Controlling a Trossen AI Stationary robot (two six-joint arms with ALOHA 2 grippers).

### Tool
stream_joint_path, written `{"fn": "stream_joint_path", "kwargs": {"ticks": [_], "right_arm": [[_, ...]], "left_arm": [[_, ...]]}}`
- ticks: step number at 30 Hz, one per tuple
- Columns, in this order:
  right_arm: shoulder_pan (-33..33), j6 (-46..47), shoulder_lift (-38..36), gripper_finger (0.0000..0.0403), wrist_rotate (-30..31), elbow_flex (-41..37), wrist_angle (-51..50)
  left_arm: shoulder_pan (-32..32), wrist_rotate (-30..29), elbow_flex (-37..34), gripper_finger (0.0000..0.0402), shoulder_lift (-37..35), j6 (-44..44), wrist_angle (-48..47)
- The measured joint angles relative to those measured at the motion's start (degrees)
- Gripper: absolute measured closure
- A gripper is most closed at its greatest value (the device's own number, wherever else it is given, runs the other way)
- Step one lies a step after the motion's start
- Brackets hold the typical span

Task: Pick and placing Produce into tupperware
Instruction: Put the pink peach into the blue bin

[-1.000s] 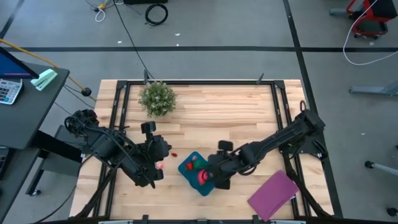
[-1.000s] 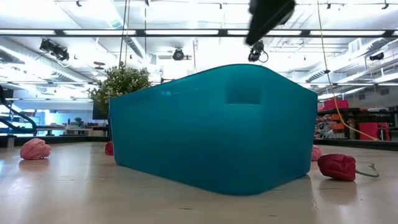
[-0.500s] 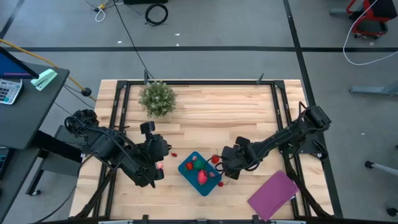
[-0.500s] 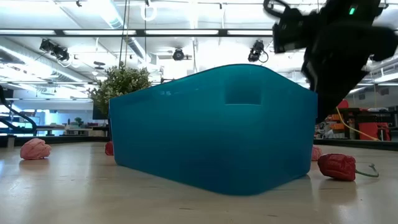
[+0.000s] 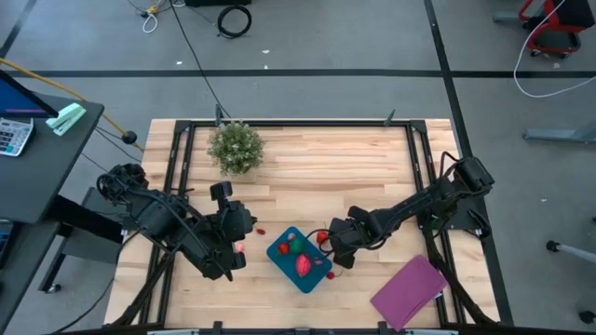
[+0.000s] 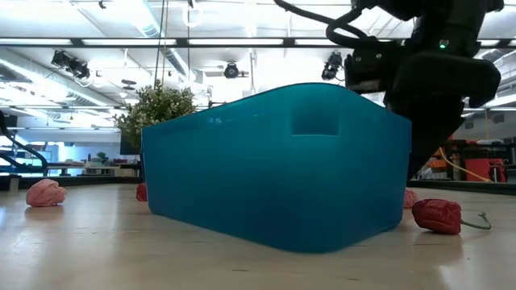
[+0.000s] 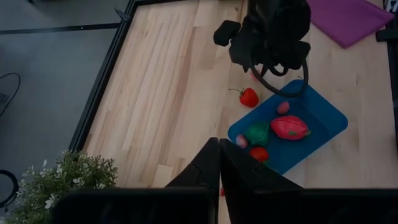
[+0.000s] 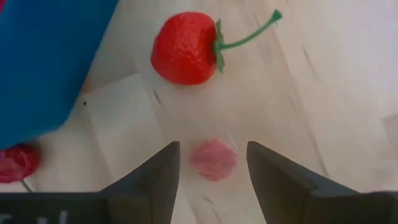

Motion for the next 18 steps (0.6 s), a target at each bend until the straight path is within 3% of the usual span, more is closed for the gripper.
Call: {"fn": "stream_joint_path", "kwargs": {"ticks": [5, 12, 18], "right_arm": [[0.02, 5.07, 0.0, 0.0209, -0.21, -4.06, 6.0], [0.06, 5.7, -0.04, 0.0213, 1.11, -6.04, 6.69], [0.03, 3.92, 0.0, 0.0276, 1.31, -4.59, 6.8]], "left_arm": [[0.0, 0.02, 0.0, 0.0385, 0.0, -0.02, 0.01], [0.0, 0.02, 0.0, 0.0391, 0.0, 0.0, 0.01], [0.0, 0.02, -0.02, 0.0379, 0.0, 0.0, 0.01]]}}
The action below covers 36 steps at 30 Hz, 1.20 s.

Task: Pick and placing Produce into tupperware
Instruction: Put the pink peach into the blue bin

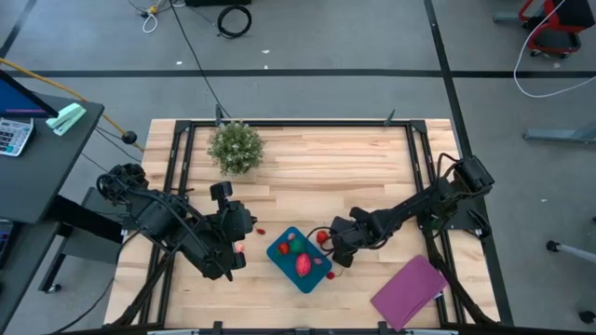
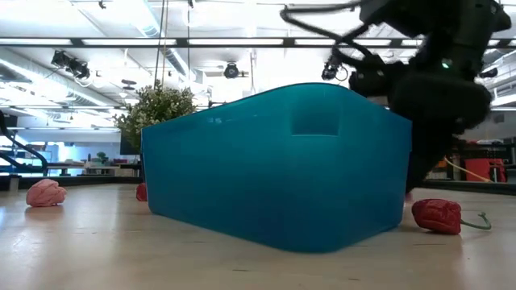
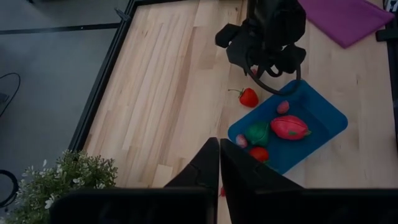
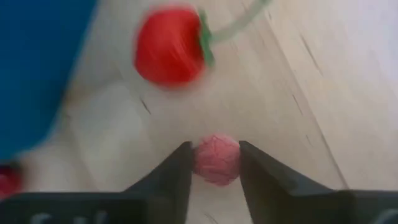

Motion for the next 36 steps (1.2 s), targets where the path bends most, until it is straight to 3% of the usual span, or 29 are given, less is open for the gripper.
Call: {"fn": "stream_joint_path", "kwargs": {"ticks": [5, 13, 19, 24, 27, 36], "right_arm": [[0.11, -0.16, 0.0, 0.0355, 0.09, 2.96, 0.02], [2.38, -2.96, -0.85, 0.0357, 4.63, 11.41, 0.02], [3.62, -10.47, -0.85, 0.0339, 11.26, 17.9, 1.0], [3.47, -16.03, -0.45, 0.0354, 4.19, 16.78, 10.87], [3.6, -15.51, 1.68, 0.0354, 3.21, 15.2, 16.57], [2.86, -12.67, 5.26, 0.0273, -0.94, 15.08, 13.53]], "left_arm": [[0.0, 0.0, 0.0, 0.038, 0.0, 0.0, 0.0], [0.0, 0.0, 0.0, 0.0388, 0.0, 0.02, -0.04], [0.0, 0.0, 0.0, 0.0379, 0.0, 0.02, -0.11], [0.0, 0.0, 0.0, 0.0377, 0.0, 0.02, -0.15], [-0.02, 0.0, 0.0, 0.0381, 0.0, 0.0, -0.15], [-0.07, 0.0, 0.0, 0.039, 0.0, 0.0, -0.15]]}}
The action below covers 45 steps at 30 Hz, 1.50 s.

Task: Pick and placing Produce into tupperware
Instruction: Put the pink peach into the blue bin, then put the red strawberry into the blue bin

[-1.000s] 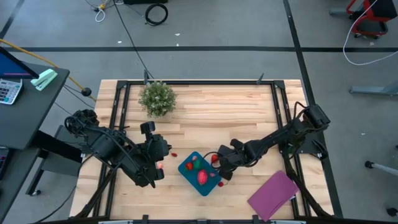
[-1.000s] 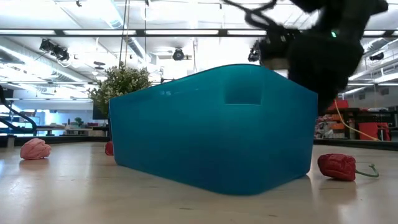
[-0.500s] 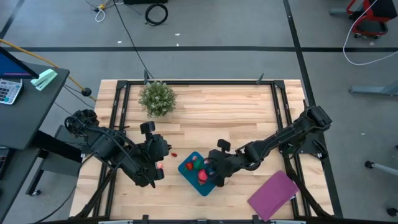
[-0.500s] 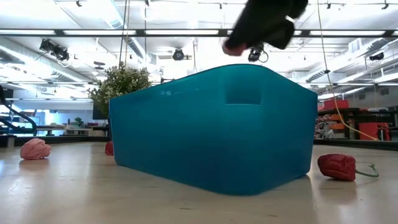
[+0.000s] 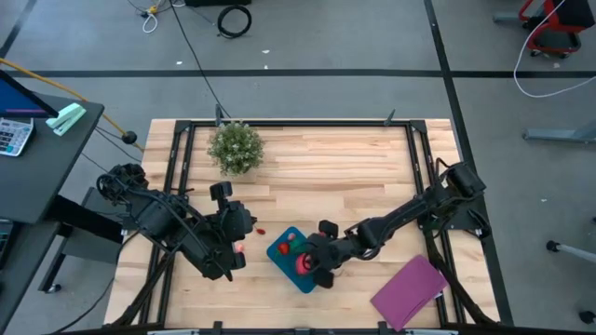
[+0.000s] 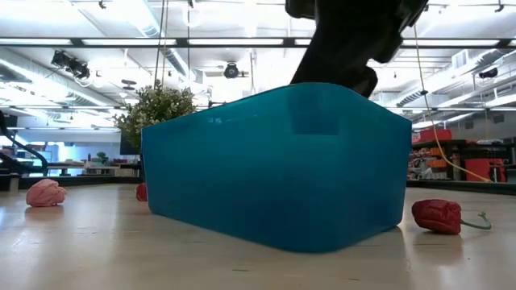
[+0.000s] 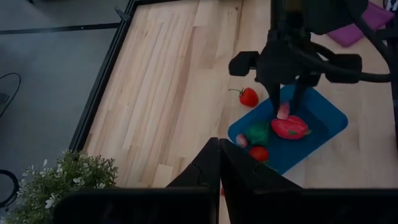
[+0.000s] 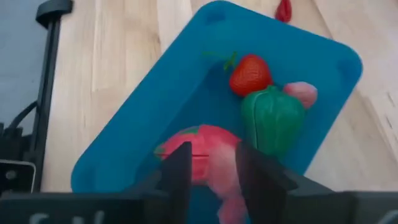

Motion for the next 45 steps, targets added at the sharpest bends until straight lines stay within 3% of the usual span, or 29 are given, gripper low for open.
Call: {"fn": "stream_joint_path", "kwargs": {"ticks": [6, 11, 17, 21, 26, 33, 45], "right_arm": [[-0.06, -1.84, -3.14, 0.0233, -0.12, 0.48, -1.02], [1.14, -1.76, -6.46, 0.0223, -0.28, 0.89, -7.98], [0.68, 4.46, -7.28, 0.0225, 10.12, 0.94, -21.17], [-2.03, 8.3, -6.94, 0.0225, 12.24, -0.16, -23.71], [-6.59, 13.22, -6.94, 0.0227, 10.88, -2.58, -23.1], [-11.79, 15.35, -6.9, 0.0229, 3.61, -7.6, -17.46], [-12.44, 15.33, -6.88, 0.0236, -1.01, -12.61, -7.88]], "left_arm": [[0.0, 0.0, 0.0, 0.0382, 0.02, 0.0, 0.0], [0.0, 0.0, 0.0, 0.038, 0.02, 0.0, -0.02], [0.0, 0.0, 0.0, 0.0389, 0.02, 0.0, -0.02], [0.0, 0.0, 0.0, 0.0387, 0.02, -0.03, -0.02], [0.0, 0.0, 0.0, 0.0379, 0.02, -0.05, 0.0], [0.0, 0.0, 0.0, 0.0382, 0.02, -0.02, 0.0], [0.0, 0.0, 0.0, 0.0382, 0.02, 0.0, -0.02]]}}
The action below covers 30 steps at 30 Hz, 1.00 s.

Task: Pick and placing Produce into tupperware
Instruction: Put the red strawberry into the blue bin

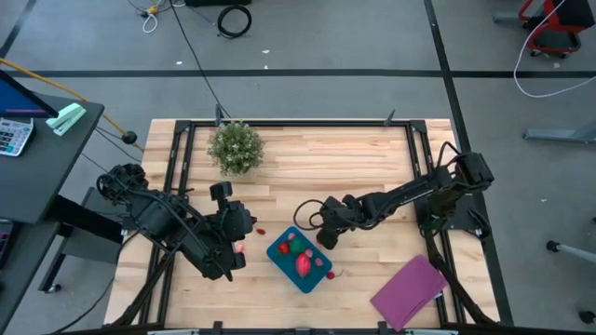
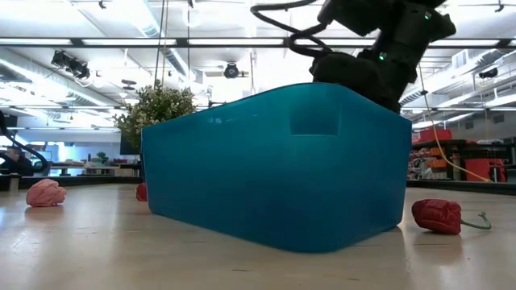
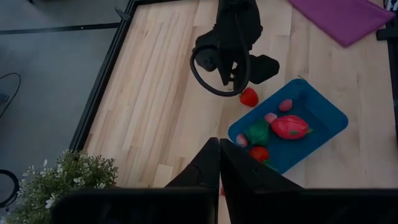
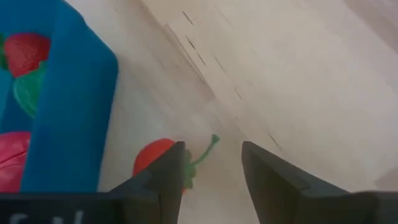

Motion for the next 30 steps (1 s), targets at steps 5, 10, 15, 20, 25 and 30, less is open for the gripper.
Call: {"fn": "stream_joint_path", "kwargs": {"ticks": [5, 10, 15, 20, 25, 30], "right_arm": [[0.0, 0.36, 0.02, 0.0242, -0.04, -2.5, 5.0], [0.0, 0.42, 0.02, 0.0254, -0.03, -4.7, 9.64], [-0.07, 0.25, 0.02, 0.0291, 0.1, -4.94, 9.77], [-0.07, -1.49, 0.02, 0.0369, 0.43, -4.94, 10.1], [-0.04, -3.99, 0.02, 0.0387, 0.54, -4.94, 12.42], [-0.04, -6.64, 0.02, 0.0397, 0.52, -4.92, 16.79]], "left_arm": [[0.0, 0.0, 0.0, 0.038, 0.0, 0.0, 0.0], [0.0, 0.0, 0.0, 0.0388, 0.0, 0.01, 0.0], [0.0, 0.0, 0.0, 0.0387, 0.0, 0.02, 0.0], [0.0, 0.0, 0.0, 0.0379, 0.0, 0.03, 0.0], [0.0, 0.0, 0.0, 0.0379, 0.0, 0.07, 0.0], [0.0, 0.0, 0.0, 0.0387, 0.0, 0.07, 0.0]]}}
